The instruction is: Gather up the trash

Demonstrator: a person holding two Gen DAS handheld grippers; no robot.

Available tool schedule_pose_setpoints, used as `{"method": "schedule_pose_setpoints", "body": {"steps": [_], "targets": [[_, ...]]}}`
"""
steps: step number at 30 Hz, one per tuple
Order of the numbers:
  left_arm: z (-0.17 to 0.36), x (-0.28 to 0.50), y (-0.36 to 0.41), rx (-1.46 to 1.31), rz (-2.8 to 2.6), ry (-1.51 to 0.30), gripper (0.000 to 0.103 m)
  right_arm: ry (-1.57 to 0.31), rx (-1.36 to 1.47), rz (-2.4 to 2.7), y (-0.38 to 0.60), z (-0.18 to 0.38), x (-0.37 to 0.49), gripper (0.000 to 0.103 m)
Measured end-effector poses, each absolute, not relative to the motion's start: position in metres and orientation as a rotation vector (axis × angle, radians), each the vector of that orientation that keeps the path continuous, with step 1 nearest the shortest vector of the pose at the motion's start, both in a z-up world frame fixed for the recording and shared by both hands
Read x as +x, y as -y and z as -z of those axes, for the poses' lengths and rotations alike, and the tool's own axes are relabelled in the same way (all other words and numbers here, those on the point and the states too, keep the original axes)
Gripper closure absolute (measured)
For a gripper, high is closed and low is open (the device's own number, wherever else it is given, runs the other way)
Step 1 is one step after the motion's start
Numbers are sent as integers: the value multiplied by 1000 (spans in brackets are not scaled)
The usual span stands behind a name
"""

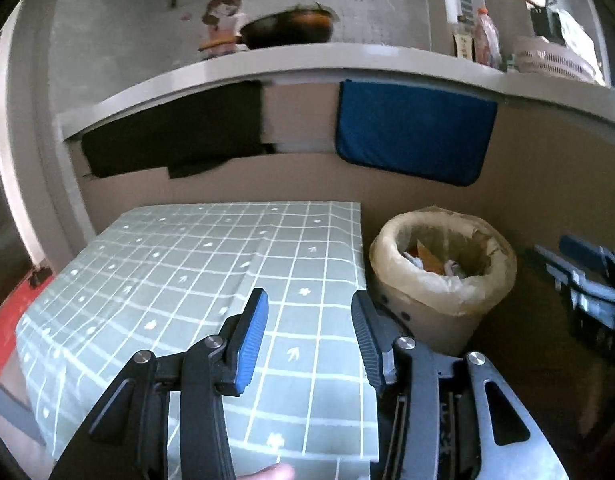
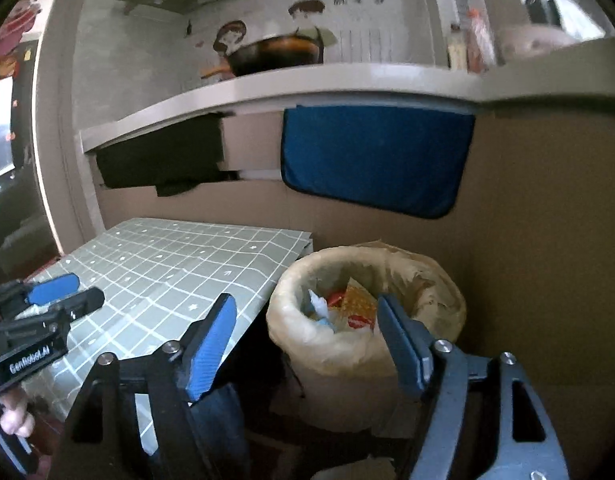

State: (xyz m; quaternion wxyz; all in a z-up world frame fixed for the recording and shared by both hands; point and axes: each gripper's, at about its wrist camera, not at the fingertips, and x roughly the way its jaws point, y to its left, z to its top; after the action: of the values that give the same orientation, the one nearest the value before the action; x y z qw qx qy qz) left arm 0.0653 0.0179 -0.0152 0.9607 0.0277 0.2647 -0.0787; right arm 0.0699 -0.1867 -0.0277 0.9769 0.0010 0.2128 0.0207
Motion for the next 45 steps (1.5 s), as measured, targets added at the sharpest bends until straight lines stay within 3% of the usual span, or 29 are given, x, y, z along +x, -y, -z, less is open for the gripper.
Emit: {"method": "schedule_pose_setpoints", "body": {"steps": [8, 15, 45], "targets": [[4, 22, -34, 53, 24, -459, 58, -509, -18, -135, 148, 53, 24, 31], [-5, 4, -43, 36, -19, -410, 57, -455, -60, -151, 130, 43, 13, 31], [-8, -2, -44, 15, -16, -391, 56, -448, -42, -163, 125, 39, 6, 30]]}}
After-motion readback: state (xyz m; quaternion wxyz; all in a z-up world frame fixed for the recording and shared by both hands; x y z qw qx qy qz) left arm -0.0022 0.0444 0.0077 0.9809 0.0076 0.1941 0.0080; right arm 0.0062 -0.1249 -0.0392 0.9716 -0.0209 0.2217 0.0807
